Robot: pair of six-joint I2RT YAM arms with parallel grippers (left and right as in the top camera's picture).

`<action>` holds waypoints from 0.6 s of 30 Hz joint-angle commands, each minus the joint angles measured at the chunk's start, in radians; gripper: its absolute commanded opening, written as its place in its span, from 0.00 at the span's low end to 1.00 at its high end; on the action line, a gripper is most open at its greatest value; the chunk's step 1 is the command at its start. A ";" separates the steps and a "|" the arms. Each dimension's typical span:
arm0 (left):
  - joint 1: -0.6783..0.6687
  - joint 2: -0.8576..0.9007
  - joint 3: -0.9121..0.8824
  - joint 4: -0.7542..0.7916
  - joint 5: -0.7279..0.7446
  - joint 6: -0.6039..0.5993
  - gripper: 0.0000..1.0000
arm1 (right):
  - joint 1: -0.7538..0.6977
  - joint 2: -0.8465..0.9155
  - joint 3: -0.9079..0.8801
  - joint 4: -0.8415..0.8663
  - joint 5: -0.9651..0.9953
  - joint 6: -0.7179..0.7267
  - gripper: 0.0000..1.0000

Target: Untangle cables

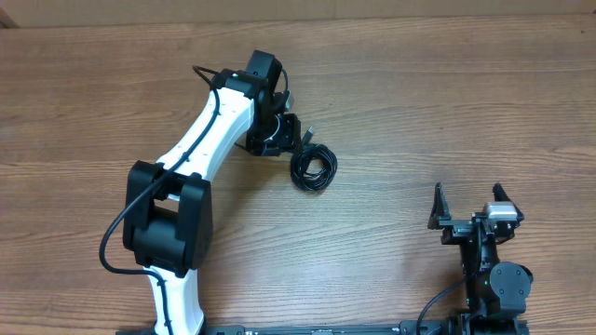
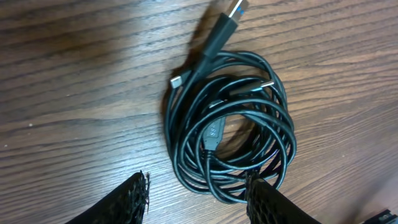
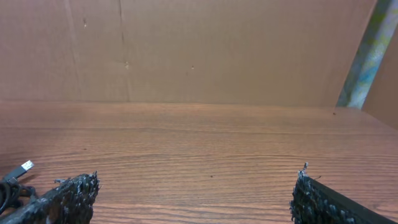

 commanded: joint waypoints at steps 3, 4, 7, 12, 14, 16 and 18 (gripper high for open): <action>-0.030 0.008 -0.008 0.003 -0.021 0.016 0.54 | -0.001 -0.009 -0.010 0.006 0.001 -0.001 1.00; -0.034 0.008 -0.008 0.002 -0.021 0.016 0.54 | -0.001 -0.009 -0.010 0.006 0.001 -0.001 1.00; -0.045 0.008 -0.016 -0.004 -0.026 0.015 0.53 | -0.001 -0.009 -0.010 0.006 0.001 -0.001 1.00; -0.059 0.008 -0.060 0.015 -0.170 -0.063 0.63 | -0.001 -0.009 -0.010 0.006 0.001 -0.001 1.00; -0.058 0.008 -0.085 0.044 -0.182 -0.079 0.63 | -0.001 -0.009 -0.010 0.006 0.001 -0.001 1.00; -0.058 0.008 -0.105 0.072 -0.179 -0.080 0.63 | -0.001 -0.009 -0.010 0.006 0.002 -0.001 1.00; -0.058 0.008 -0.113 0.090 -0.177 -0.081 0.57 | -0.001 -0.009 -0.010 0.006 0.001 -0.001 1.00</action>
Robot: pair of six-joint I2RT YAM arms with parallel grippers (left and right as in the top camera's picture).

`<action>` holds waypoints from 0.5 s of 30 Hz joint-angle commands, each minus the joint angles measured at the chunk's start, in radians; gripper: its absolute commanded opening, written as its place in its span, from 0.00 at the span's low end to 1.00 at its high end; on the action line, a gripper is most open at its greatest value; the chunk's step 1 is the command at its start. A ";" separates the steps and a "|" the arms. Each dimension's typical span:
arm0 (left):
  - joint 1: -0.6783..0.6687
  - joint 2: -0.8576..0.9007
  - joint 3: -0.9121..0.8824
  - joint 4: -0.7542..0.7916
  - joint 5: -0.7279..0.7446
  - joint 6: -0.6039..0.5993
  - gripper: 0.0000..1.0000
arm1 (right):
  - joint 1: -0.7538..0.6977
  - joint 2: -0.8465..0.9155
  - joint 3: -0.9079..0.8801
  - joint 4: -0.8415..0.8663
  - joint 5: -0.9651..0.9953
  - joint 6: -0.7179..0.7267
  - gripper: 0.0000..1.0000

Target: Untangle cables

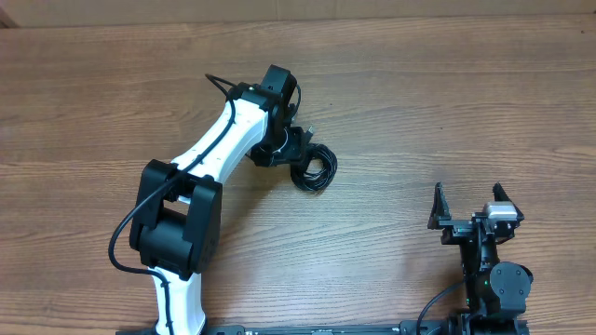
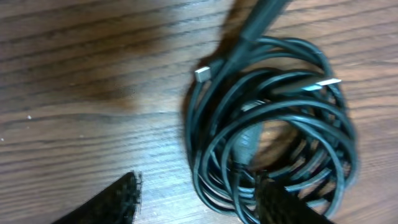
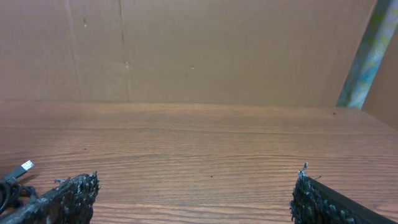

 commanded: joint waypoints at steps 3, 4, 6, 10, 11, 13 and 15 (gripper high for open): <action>-0.002 0.008 -0.017 0.032 -0.035 -0.021 0.51 | -0.001 -0.009 -0.010 0.006 0.002 -0.001 1.00; -0.002 0.008 -0.017 0.037 -0.035 -0.021 0.49 | -0.001 -0.009 -0.010 0.006 0.002 -0.001 1.00; -0.003 0.008 -0.021 0.053 -0.011 -0.021 0.46 | -0.001 -0.009 -0.010 0.006 0.002 -0.001 1.00; -0.008 0.008 -0.044 0.077 0.009 -0.022 0.44 | -0.001 -0.009 -0.010 0.006 0.002 -0.001 1.00; -0.008 0.009 -0.052 0.085 0.009 -0.022 0.44 | -0.001 -0.009 -0.010 0.006 0.002 -0.001 1.00; -0.009 0.009 -0.063 0.097 0.010 -0.022 0.43 | -0.001 -0.009 -0.010 0.006 0.002 -0.001 1.00; -0.009 0.009 -0.068 0.104 0.009 -0.021 0.43 | -0.001 -0.009 -0.010 0.006 0.002 -0.001 1.00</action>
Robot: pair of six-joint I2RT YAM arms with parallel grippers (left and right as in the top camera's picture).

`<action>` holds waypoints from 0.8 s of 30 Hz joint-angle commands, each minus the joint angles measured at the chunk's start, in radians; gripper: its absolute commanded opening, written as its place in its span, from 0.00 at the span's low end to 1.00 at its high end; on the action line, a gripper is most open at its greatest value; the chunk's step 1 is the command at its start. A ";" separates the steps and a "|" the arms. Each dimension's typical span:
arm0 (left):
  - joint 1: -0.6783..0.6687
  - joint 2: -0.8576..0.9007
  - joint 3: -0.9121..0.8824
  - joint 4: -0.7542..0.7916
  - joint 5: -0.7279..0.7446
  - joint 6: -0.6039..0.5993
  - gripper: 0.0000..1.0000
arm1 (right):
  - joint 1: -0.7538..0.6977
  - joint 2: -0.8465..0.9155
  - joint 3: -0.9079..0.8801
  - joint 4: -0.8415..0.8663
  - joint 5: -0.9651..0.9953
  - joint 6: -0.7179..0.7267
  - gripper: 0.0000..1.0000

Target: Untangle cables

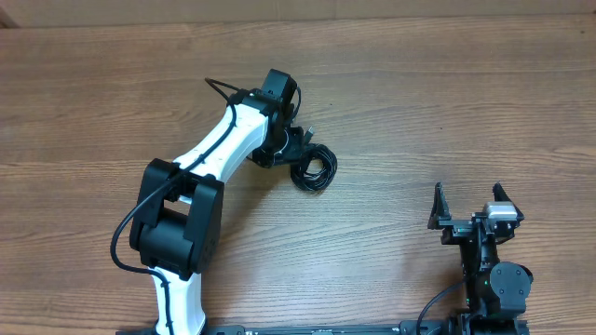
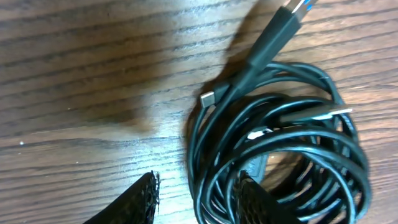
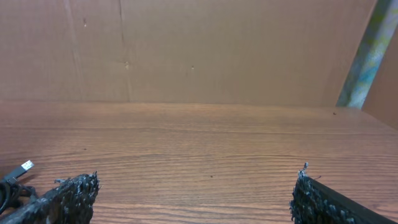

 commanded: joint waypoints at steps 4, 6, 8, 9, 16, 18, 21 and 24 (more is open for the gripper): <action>-0.008 0.009 -0.021 0.017 0.026 -0.003 0.38 | -0.001 -0.009 -0.010 0.007 0.002 -0.001 1.00; -0.009 0.010 -0.021 0.020 0.039 -0.003 0.34 | -0.001 -0.009 -0.010 0.007 0.002 -0.001 1.00; -0.010 0.010 -0.021 0.019 0.045 -0.003 0.34 | -0.001 -0.009 -0.010 0.007 0.002 -0.001 1.00; -0.010 0.010 -0.021 0.019 0.046 -0.003 0.35 | -0.001 -0.009 -0.010 0.007 0.002 -0.001 1.00; -0.010 0.016 -0.022 0.021 0.046 -0.003 0.34 | -0.001 -0.009 -0.010 0.007 0.002 -0.001 1.00; -0.010 0.023 -0.022 0.018 0.045 -0.003 0.33 | -0.001 -0.009 -0.010 0.007 0.002 -0.001 1.00; -0.010 0.042 -0.022 0.012 0.037 -0.003 0.29 | -0.001 -0.009 -0.010 0.007 0.002 -0.001 1.00; -0.010 0.054 -0.022 0.011 0.037 -0.003 0.24 | -0.001 -0.009 -0.010 0.007 0.002 -0.001 1.00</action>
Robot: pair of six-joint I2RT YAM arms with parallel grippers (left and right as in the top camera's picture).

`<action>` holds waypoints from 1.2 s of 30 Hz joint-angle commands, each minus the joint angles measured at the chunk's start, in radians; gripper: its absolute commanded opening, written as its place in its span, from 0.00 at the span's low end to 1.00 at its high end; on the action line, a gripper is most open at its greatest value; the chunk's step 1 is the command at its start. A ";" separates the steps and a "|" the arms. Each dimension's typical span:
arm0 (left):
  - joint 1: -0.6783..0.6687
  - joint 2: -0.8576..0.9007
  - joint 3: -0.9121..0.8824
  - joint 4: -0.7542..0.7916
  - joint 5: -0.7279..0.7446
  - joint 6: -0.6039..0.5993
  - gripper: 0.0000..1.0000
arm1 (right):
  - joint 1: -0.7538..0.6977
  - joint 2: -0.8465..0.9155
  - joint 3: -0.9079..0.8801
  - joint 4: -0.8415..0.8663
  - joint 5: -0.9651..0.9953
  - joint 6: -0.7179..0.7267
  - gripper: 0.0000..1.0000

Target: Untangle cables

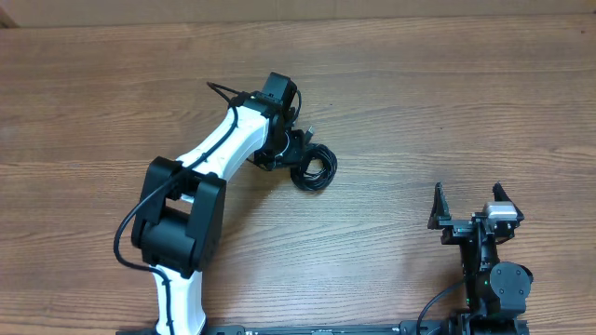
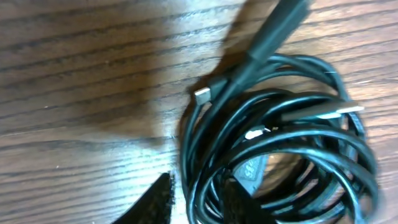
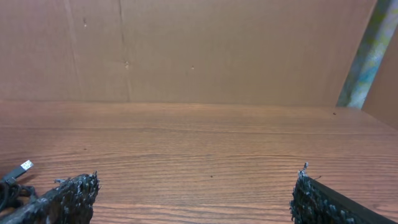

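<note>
A tangled coil of black cables (image 1: 315, 167) lies on the wooden table, right of the left arm's wrist. In the left wrist view the coil (image 2: 280, 143) fills the right half, with a thick USB plug (image 2: 273, 28) pointing up and a small silver connector (image 2: 202, 93) at its left. My left gripper (image 2: 199, 202) is down at the coil's left edge, its jaws narrow around several strands there. My right gripper (image 1: 467, 191) stands open at the near right, far from the coil, with nothing between its fingers (image 3: 68, 193).
Bare wood-grain table (image 1: 419, 84) lies all round the coil. A brown cardboard wall (image 3: 199, 50) rises behind the far edge. A silver plug tip (image 3: 26, 166) of the coil shows at the far left of the right wrist view.
My left gripper's jaws have narrowed further and now hold the coil's left strands between them. The coil has not shifted on the table. The right arm has not moved.
My left gripper first hung wide open above the coil, then lower and closer with the coil's left side between its fingers. Its gap then narrowed, and it is now tight about those strands. The right gripper has stayed open in place throughout.
</note>
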 commanded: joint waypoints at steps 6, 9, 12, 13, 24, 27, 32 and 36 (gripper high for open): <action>0.001 0.038 -0.003 0.000 0.008 0.001 0.14 | -0.001 -0.009 -0.010 0.006 0.002 -0.001 1.00; 0.012 0.038 -0.003 -0.006 0.009 0.001 0.04 | -0.001 -0.009 -0.010 0.006 0.002 -0.001 1.00; 0.022 0.038 0.003 -0.017 0.010 0.000 0.04 | -0.001 -0.009 -0.010 0.006 0.002 -0.001 1.00; 0.025 0.038 0.009 -0.027 0.010 0.000 0.04 | -0.001 -0.009 -0.010 0.006 0.002 -0.001 1.00; 0.043 0.036 0.317 -0.332 0.009 0.001 0.04 | -0.001 -0.009 -0.010 0.006 0.002 -0.001 1.00; 0.043 0.036 0.387 -0.386 0.008 0.001 0.04 | -0.001 -0.009 -0.010 0.006 0.002 -0.001 1.00; 0.043 0.036 0.425 -0.433 0.021 0.003 0.04 | -0.001 -0.009 -0.010 0.006 0.002 -0.001 1.00; 0.045 0.036 0.425 -0.456 0.055 0.009 0.04 | -0.001 -0.009 -0.010 0.006 0.002 -0.001 1.00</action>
